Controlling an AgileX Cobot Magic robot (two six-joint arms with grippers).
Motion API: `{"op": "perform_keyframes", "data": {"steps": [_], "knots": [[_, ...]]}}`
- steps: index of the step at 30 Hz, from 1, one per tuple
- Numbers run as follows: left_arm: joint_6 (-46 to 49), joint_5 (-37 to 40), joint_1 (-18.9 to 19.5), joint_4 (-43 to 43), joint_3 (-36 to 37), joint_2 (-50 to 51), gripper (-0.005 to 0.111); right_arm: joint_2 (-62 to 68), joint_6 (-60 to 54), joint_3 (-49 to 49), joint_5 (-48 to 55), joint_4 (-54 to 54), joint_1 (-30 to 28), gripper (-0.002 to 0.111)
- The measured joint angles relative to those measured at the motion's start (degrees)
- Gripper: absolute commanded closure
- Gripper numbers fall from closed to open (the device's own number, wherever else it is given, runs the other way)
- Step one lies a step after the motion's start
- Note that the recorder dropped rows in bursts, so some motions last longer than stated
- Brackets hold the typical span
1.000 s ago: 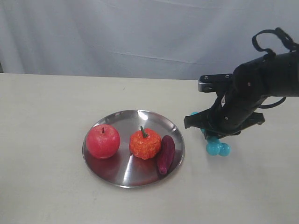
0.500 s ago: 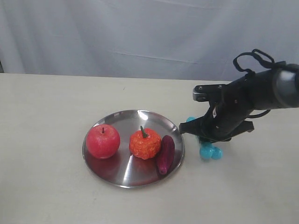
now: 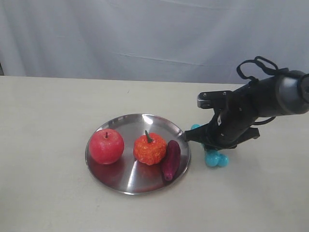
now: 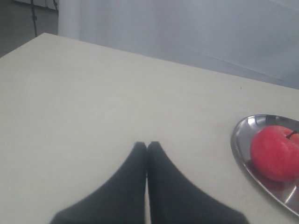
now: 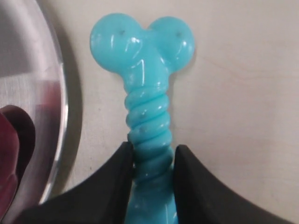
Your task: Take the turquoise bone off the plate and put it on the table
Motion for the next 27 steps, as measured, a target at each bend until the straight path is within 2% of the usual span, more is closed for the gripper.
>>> {"op": "perform_keyframes", "data": {"steps": [1, 4, 5, 8, 16, 21, 27], "knots": [[0.0, 0.0, 0.0, 0.0, 0.0, 0.0, 0.107, 0.0, 0.0, -0.1, 0.0, 0.0, 0.0, 0.099], [0.0, 0.0, 0.0, 0.0, 0.0, 0.0, 0.107, 0.0, 0.0, -0.1, 0.0, 0.0, 0.0, 0.075], [0.0, 0.0, 0.0, 0.0, 0.0, 0.0, 0.107, 0.0, 0.0, -0.1, 0.0, 0.0, 0.0, 0.063], [0.0, 0.0, 0.0, 0.0, 0.0, 0.0, 0.107, 0.6, 0.1, -0.1, -1.2, 0.0, 0.0, 0.046], [0.0, 0.0, 0.0, 0.0, 0.0, 0.0, 0.107, -2.7, 0.3, -0.1, -1.5, 0.1, 0.0, 0.046], [0.0, 0.0, 0.0, 0.0, 0.0, 0.0, 0.107, -10.2, 0.4, -0.1, -0.4, 0.4, 0.0, 0.046], [0.0, 0.0, 0.0, 0.0, 0.0, 0.0, 0.107, -23.0, -3.3, -0.1, 7.0, 0.5, 0.0, 0.046]]}}
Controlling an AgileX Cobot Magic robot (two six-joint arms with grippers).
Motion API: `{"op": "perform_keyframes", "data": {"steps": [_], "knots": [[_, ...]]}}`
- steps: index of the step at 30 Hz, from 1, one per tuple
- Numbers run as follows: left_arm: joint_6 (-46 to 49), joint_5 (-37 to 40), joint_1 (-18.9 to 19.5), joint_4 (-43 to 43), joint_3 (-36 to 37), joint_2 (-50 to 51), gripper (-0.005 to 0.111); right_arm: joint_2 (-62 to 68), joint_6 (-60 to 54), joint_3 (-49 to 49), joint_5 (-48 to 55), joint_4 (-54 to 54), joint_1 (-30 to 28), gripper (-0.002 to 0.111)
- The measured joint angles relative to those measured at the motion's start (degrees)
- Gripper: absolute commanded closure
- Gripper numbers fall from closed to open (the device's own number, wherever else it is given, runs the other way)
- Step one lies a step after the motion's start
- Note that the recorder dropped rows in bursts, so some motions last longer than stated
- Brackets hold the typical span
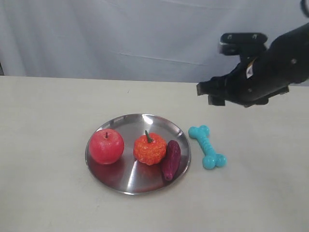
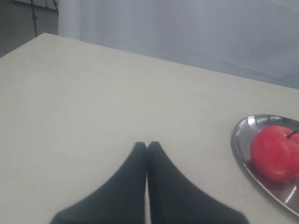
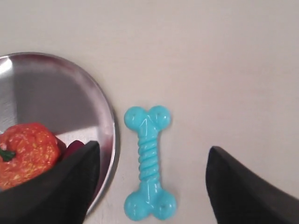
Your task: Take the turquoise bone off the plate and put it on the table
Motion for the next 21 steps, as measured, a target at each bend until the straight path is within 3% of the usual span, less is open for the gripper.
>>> {"op": "perform_keyframes", "data": {"steps": [10, 18, 21], "knots": [[0.0, 0.0, 0.0, 0.0, 0.0, 0.0, 0.107, -25.4, -2.3, 2.5, 20.6, 0.1, 2.3, 0.046], [0.0, 0.0, 0.0, 0.0, 0.0, 0.0, 0.107, -50.2, -2.7, 15.5, 23.7, 7.0, 10.8, 0.046], [0.0, 0.0, 0.0, 0.0, 0.0, 0.0, 0.107, -59.6, -2.7, 20.5, 23.5, 9.8, 13.3, 0.053]]}}
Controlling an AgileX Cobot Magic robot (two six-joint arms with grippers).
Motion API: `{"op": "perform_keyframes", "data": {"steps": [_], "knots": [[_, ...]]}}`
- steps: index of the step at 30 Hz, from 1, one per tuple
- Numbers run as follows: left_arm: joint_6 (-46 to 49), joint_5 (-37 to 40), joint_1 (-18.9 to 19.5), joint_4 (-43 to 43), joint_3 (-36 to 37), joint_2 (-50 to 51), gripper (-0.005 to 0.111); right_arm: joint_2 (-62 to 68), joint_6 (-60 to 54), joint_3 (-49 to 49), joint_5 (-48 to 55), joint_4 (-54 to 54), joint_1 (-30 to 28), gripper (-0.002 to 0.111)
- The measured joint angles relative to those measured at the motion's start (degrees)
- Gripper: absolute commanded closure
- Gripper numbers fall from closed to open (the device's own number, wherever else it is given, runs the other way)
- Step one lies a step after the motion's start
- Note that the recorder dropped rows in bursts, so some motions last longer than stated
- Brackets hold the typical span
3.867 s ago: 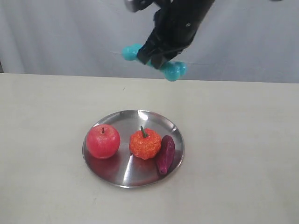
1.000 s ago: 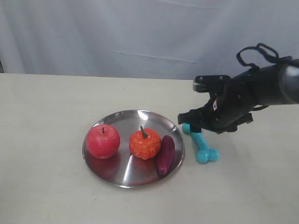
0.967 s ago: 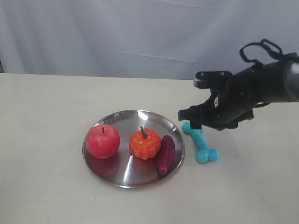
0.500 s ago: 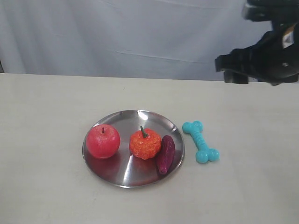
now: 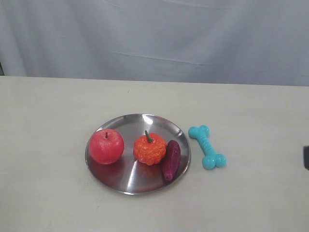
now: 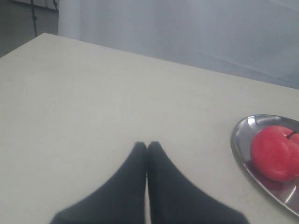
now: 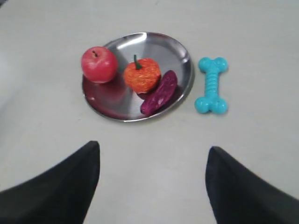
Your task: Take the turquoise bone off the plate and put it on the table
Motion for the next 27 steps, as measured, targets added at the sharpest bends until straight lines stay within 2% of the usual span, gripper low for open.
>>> {"op": "perform_keyframes", "data": {"steps": [2, 8, 15, 27], "knots": [[0.0, 0.0, 0.0, 0.0, 0.0, 0.0, 0.107, -5.3, 0.0, 3.2, -1.2, 0.3, 0.7, 0.063], [0.0, 0.0, 0.0, 0.0, 0.0, 0.0, 0.107, -16.0, 0.0, 9.0, -5.8, -1.6, 0.9, 0.109], [0.0, 0.0, 0.0, 0.0, 0.0, 0.0, 0.107, -19.0, 0.0, 9.7, -10.2, -2.0, 0.9, 0.108], [0.0, 0.0, 0.0, 0.0, 0.0, 0.0, 0.107, -19.0, 0.0, 9.7, -10.7, -2.0, 0.9, 0.108]]}}
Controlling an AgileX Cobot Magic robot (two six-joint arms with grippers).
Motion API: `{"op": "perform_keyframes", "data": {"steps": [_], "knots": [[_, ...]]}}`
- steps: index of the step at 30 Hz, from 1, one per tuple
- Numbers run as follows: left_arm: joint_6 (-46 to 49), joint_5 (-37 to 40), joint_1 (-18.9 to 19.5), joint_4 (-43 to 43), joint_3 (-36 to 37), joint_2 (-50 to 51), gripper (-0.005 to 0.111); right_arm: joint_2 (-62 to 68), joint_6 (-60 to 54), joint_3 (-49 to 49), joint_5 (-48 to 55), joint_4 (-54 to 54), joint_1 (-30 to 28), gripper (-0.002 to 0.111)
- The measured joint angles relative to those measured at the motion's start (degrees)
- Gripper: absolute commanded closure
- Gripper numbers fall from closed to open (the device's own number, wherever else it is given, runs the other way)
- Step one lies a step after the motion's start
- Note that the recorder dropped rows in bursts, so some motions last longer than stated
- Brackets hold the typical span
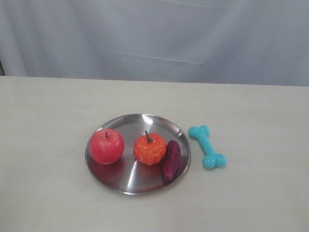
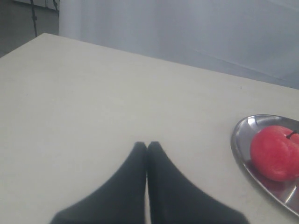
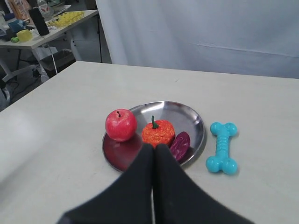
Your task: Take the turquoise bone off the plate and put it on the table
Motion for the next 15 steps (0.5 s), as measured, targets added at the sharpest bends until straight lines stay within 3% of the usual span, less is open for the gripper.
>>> {"op": "perform_keyframes", "data": {"steps": [5, 8, 9, 12, 15], "knots": [[0.0, 0.0, 0.0, 0.0, 0.0, 0.0, 0.107, -0.3, -1.3, 0.0, 0.0, -0.3, 0.0, 0.108], [0.0, 0.0, 0.0, 0.0, 0.0, 0.0, 0.107, -1.6, -2.4, 0.0, -0.4, -0.7, -2.8, 0.108], [0.0, 0.0, 0.0, 0.0, 0.0, 0.0, 0.107, -2.1, -2.6, 0.0, -0.5, -0.4, -5.1, 0.108], [0.0, 0.0, 0.0, 0.0, 0.0, 0.0, 0.107, -3.4, -2.8, 0.2, -2.0, 1.3, -19.1, 0.108], [0.0, 0.0, 0.0, 0.0, 0.0, 0.0, 0.107, -3.7, -2.9, 1.7, -6.9, 1.7, -26.5, 0.108]]}}
